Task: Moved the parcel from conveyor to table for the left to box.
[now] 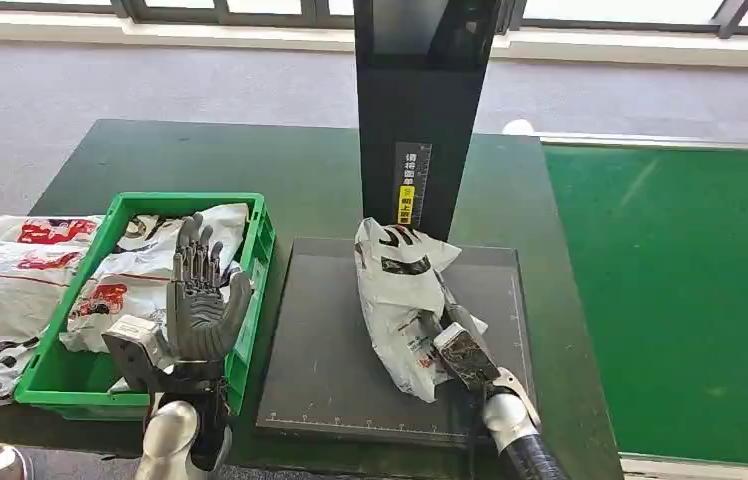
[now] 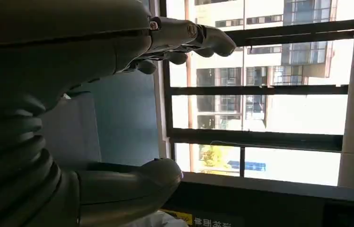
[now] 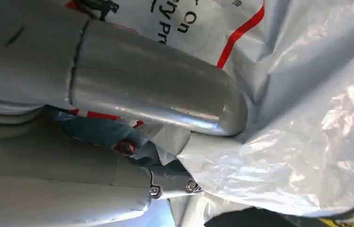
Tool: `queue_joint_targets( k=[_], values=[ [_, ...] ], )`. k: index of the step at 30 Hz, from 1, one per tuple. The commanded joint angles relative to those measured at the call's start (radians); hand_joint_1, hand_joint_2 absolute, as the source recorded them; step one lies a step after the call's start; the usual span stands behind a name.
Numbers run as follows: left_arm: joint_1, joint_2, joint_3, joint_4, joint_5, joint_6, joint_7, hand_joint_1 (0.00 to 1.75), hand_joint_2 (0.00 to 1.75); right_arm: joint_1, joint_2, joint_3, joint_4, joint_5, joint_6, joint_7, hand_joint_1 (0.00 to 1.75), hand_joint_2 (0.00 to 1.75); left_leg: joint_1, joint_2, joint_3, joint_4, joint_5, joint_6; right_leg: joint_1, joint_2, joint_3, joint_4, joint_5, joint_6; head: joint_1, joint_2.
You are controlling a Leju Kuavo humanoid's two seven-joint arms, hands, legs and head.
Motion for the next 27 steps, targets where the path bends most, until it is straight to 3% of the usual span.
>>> queue_joint_targets(
  k=[1,2,3,27],
  values=[
    [-0.005,0.000,-0.014,0.031,-0.016,0.020,0.003,0.00,1.75,0.046,0.014,-0.077,-0.162,0.094,-0.436,0.002,0.00,0.00,-0.001,-0.001,0.002,-0.003,0.000,0.000,0.000,-0.002,0.003,-0.002,0.000,-0.001,0.000,0.000],
    [-0.001,-0.002,-0.015,0.028,-0.016,0.026,0.003,0.00,1.75,0.058,0.019,-0.079,-0.200,0.125,-0.540,0.002,0.00,0.00,-0.001,-0.001,0.003,-0.004,0.000,0.000,0.000,-0.002,0.004,-0.004,0.000,-0.001,0.000,0.000],
    [0.000,-0.002,-0.017,0.027,-0.016,0.027,0.003,0.00,1.75,0.062,0.023,-0.081,-0.207,0.131,-0.557,0.002,0.00,0.00,-0.001,-0.001,0.004,-0.004,0.000,0.000,0.000,-0.003,0.004,-0.004,0.000,-0.001,0.000,0.000],
    [-0.004,0.012,-0.036,0.037,-0.004,0.037,0.003,0.00,1.75,0.055,0.030,-0.156,-0.166,0.184,-0.550,0.002,0.00,0.00,-0.001,0.000,0.001,-0.002,0.000,0.000,0.000,-0.001,0.002,-0.001,0.000,0.000,0.000,0.000]
  ],
)
